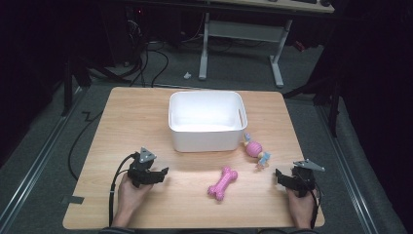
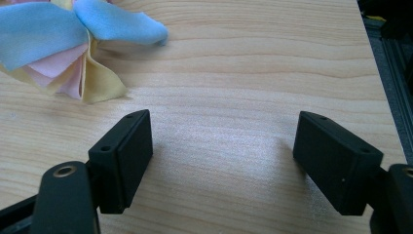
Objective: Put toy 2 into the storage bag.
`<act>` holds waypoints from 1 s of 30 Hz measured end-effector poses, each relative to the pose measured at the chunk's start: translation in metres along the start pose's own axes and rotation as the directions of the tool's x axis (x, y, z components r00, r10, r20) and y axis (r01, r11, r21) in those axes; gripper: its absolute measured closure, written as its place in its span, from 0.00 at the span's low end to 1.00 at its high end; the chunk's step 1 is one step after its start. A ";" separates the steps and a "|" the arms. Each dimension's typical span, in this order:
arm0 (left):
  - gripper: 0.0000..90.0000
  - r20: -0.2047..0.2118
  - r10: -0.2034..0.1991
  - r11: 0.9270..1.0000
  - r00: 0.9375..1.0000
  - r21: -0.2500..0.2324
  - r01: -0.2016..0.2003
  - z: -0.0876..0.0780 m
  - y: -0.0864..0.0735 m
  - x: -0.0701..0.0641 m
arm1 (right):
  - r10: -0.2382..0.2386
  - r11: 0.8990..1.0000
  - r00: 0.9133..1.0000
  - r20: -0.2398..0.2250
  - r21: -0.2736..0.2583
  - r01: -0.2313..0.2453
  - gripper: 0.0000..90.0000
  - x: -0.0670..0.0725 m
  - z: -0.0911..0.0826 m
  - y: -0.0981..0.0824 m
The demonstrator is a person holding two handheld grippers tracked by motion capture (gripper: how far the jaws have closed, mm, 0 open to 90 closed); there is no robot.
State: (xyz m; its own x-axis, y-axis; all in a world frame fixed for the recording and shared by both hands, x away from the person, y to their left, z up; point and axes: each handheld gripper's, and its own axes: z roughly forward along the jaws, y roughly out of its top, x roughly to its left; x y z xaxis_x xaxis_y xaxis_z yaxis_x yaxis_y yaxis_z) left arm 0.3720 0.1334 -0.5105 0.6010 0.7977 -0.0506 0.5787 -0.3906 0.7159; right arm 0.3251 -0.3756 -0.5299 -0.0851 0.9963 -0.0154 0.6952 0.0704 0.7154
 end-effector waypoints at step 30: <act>0.30 0.134 0.110 0.994 0.985 0.004 -0.112 0.000 0.047 -0.065 | -0.001 1.000 1.000 -0.003 0.000 0.001 0.25 0.000 0.000 0.000</act>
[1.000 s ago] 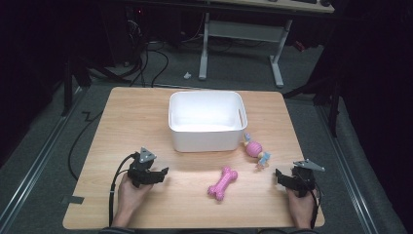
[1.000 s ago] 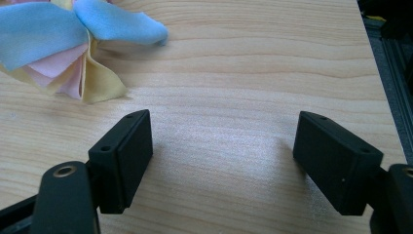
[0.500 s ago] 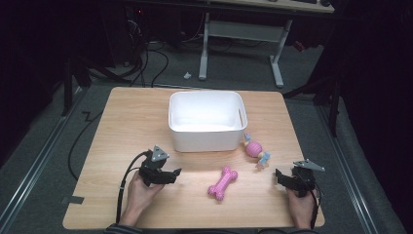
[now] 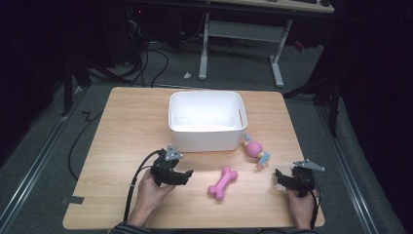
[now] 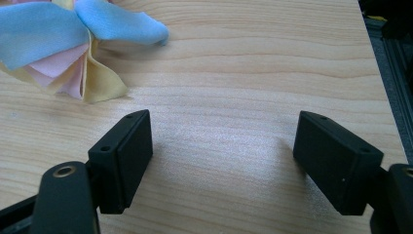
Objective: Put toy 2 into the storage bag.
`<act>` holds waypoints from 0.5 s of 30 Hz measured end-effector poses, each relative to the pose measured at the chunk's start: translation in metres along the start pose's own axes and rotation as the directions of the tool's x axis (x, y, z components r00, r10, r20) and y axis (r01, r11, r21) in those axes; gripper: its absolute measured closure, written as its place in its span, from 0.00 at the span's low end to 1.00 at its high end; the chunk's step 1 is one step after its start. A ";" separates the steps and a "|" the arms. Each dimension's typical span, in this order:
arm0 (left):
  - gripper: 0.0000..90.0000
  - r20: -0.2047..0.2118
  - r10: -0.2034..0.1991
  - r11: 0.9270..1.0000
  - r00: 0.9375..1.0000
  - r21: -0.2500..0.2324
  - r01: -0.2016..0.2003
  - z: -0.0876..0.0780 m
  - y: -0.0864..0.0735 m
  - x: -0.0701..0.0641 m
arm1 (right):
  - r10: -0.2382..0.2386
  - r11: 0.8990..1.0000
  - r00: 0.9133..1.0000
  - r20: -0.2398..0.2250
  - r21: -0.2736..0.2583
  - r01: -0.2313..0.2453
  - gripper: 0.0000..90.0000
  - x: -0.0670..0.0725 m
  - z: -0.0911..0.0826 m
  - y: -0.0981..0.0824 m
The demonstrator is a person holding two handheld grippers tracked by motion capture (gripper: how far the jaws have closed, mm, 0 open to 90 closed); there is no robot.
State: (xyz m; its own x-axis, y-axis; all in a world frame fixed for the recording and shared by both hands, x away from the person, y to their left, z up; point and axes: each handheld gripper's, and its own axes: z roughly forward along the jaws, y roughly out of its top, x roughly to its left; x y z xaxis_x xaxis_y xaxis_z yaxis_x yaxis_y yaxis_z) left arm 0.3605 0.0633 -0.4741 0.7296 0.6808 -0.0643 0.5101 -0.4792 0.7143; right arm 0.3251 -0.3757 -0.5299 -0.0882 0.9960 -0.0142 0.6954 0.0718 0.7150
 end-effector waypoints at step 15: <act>0.30 0.060 0.068 0.998 0.996 -0.017 -0.067 0.012 0.026 -0.029 | -0.002 1.000 1.000 -0.004 0.000 0.002 0.25 0.000 0.000 0.000</act>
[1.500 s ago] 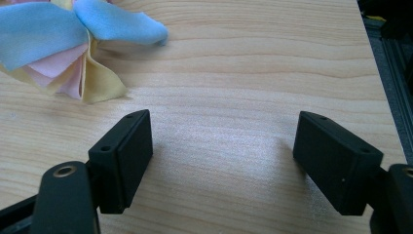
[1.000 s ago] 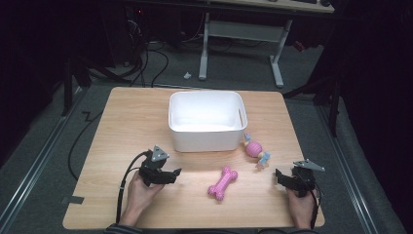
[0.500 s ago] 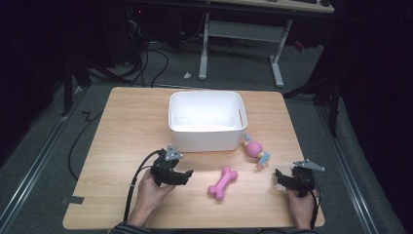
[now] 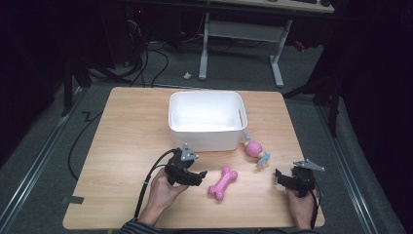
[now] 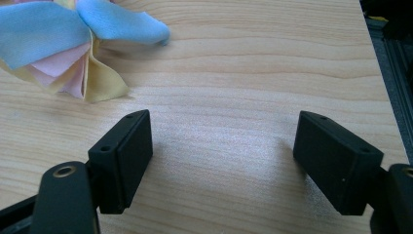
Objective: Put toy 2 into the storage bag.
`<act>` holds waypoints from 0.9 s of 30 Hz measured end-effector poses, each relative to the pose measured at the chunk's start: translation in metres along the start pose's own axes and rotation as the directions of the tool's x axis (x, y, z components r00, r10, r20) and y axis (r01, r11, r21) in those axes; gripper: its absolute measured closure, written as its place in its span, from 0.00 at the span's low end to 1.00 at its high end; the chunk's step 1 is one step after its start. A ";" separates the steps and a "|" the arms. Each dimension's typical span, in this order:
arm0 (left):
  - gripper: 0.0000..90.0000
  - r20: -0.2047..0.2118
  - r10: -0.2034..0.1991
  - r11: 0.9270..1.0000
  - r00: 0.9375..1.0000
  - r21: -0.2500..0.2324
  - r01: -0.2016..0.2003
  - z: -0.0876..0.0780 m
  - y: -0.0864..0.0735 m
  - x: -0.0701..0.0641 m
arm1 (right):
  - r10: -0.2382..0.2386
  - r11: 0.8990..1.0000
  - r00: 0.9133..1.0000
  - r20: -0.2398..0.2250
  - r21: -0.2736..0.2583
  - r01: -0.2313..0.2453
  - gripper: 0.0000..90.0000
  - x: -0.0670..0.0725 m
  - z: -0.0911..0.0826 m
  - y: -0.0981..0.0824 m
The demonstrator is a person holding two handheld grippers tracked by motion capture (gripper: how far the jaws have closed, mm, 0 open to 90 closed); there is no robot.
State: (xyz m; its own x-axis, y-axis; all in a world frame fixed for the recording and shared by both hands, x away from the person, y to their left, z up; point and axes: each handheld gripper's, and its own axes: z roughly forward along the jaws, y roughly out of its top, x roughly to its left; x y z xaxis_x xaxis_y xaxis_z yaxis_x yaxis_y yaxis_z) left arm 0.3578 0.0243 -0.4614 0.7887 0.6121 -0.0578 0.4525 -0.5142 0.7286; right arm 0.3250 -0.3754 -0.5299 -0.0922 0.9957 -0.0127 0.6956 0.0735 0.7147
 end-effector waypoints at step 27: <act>0.32 0.081 0.037 0.996 0.996 0.083 -0.044 0.039 0.019 -0.033 | -0.001 1.000 1.000 0.001 0.000 0.001 0.25 0.000 0.000 0.000</act>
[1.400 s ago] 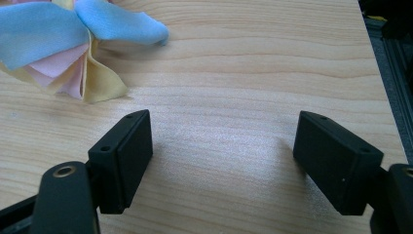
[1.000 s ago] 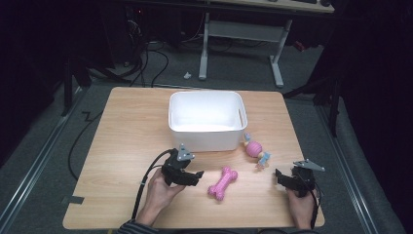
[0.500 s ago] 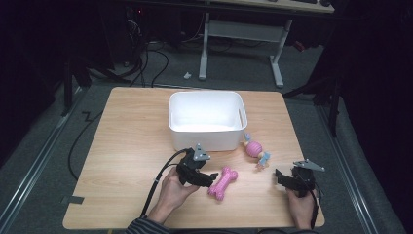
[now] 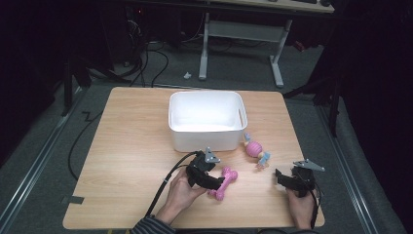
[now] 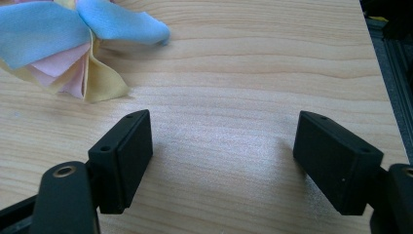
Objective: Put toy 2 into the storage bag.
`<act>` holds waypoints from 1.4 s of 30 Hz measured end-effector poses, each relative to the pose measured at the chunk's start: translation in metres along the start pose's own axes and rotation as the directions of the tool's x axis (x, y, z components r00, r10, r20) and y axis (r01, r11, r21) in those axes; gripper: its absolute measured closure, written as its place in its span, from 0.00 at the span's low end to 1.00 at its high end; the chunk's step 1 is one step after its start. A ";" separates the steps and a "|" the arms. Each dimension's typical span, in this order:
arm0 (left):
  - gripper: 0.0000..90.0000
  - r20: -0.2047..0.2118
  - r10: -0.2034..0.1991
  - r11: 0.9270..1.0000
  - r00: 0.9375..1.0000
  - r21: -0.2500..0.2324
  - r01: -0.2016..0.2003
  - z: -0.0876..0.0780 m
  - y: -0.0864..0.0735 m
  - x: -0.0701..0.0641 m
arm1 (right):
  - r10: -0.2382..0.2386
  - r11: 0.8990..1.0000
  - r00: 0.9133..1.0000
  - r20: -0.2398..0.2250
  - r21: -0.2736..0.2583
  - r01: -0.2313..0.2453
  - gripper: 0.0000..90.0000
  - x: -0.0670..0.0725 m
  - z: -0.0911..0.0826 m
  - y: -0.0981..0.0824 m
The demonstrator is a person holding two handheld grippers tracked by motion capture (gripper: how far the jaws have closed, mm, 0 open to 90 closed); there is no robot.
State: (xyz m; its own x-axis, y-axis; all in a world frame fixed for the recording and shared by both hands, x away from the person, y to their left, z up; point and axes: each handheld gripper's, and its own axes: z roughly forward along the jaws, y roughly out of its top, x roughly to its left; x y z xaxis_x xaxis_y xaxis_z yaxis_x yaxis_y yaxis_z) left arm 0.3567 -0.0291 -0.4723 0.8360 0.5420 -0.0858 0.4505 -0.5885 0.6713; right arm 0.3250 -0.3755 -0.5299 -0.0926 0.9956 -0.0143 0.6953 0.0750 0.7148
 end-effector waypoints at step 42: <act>0.43 0.017 0.024 0.993 1.000 0.119 -0.025 0.051 -0.002 -0.018 | 0.000 1.000 1.000 0.000 0.000 0.000 0.25 0.000 0.000 0.000</act>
State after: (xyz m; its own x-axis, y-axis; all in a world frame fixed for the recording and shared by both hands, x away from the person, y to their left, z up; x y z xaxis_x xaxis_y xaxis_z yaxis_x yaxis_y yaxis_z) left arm 0.3570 -0.0677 -0.5096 0.8516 0.5177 -0.0825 0.4632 -0.6695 0.5806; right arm 0.3249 -0.3754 -0.5299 -0.0926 0.9956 -0.0142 0.6953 0.0748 0.7148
